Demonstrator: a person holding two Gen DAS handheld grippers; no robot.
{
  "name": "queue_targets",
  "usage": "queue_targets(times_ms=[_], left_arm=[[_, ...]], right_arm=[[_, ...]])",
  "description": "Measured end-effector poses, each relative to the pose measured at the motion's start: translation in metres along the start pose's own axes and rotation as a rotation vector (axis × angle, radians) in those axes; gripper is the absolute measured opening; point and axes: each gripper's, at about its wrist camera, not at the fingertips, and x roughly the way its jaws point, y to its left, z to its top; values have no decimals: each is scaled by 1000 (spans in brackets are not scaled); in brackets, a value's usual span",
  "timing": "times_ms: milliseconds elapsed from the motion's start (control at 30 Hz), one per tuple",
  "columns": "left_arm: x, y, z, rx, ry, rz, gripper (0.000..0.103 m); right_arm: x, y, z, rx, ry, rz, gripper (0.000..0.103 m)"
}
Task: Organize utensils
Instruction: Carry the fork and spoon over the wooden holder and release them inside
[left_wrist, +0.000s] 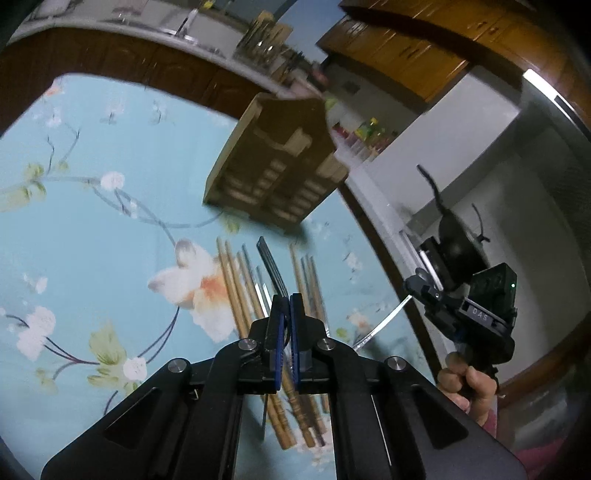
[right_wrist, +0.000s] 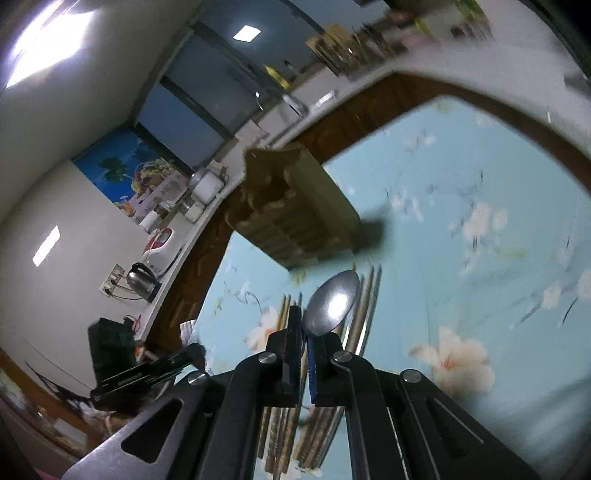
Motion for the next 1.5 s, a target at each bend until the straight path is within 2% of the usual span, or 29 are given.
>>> queue_targets(times_ms=[300,500,700,833,933,1033,1200,1367,1500], left_arm=[[-15,-19,16,56,-76,30,2],[-24,-28,36,63,-129,17,2],[-29,-43,78,93,-215,23,2],[-27,-58,116,135,-306,42,2],[-16,-68,151,169,-375,52,2],[5,-65,179,169,-405,64,2],[48,-43,197,140,-380,89,2],[89,-16,186,102,-313,117,2],[104,-3,180,84,-281,137,2]], right_arm=[[-12,32,18,-120,-75,-67,3],[-11,44,33,-173,-110,-109,3],[-7,69,66,-266,-202,-152,3],[3,85,99,-293,-286,-177,3],[17,94,124,-310,-324,-194,3],[39,98,141,-340,-341,-244,3],[87,83,148,-356,-276,-294,3],[119,61,136,-352,-197,-315,3],[130,49,129,-335,-160,-314,3]])
